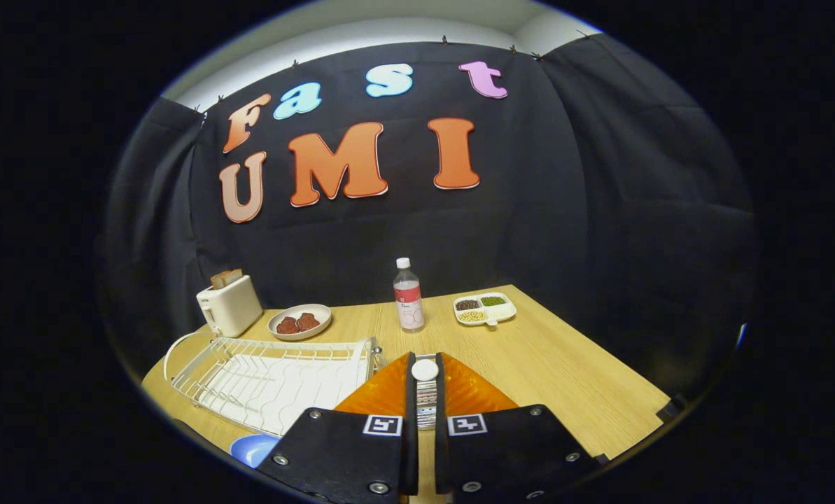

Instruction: Take the plate from the dish rack, then take the spoon from the basket and place it into the plate.

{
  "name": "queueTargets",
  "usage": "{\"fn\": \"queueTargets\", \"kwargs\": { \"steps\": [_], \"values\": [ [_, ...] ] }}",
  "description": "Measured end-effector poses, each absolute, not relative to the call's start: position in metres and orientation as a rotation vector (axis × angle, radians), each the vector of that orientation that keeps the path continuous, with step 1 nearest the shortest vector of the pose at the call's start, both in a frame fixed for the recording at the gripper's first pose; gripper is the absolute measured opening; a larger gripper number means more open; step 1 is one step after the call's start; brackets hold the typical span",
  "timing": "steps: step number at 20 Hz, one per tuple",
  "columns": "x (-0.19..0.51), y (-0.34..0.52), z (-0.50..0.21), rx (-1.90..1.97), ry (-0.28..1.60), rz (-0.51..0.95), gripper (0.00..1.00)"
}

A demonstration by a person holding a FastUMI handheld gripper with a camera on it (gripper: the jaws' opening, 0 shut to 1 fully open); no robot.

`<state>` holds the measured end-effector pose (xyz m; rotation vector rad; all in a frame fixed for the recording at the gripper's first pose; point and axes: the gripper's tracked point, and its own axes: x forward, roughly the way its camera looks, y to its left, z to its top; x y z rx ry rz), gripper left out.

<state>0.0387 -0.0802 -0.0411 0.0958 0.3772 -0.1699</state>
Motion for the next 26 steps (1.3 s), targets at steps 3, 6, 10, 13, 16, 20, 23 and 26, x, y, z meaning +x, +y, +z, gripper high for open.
{"fn": "queueTargets", "kwargs": {
  "steps": [3, 6, 10, 13, 16, 20, 23, 26],
  "values": [
    [0.025, -0.068, -0.015, 0.107, 0.375, -0.133, 0.09],
    [0.009, -0.049, 0.011, 0.13, 0.358, -0.055, 0.09],
    [-0.011, -0.011, 0.024, 0.188, 0.367, 0.083, 0.09],
    [-0.024, 0.013, 0.02, 0.179, 0.38, 0.167, 0.09],
    [-0.039, 0.041, 0.008, 0.178, 0.413, 0.273, 0.09],
    [-0.056, 0.069, -0.018, 0.212, 0.477, 0.382, 0.09],
    [-0.067, 0.084, -0.05, 0.263, 0.547, 0.433, 0.09],
    [-0.07, 0.088, -0.071, 0.263, 0.576, 0.445, 0.09]
  ]
}}
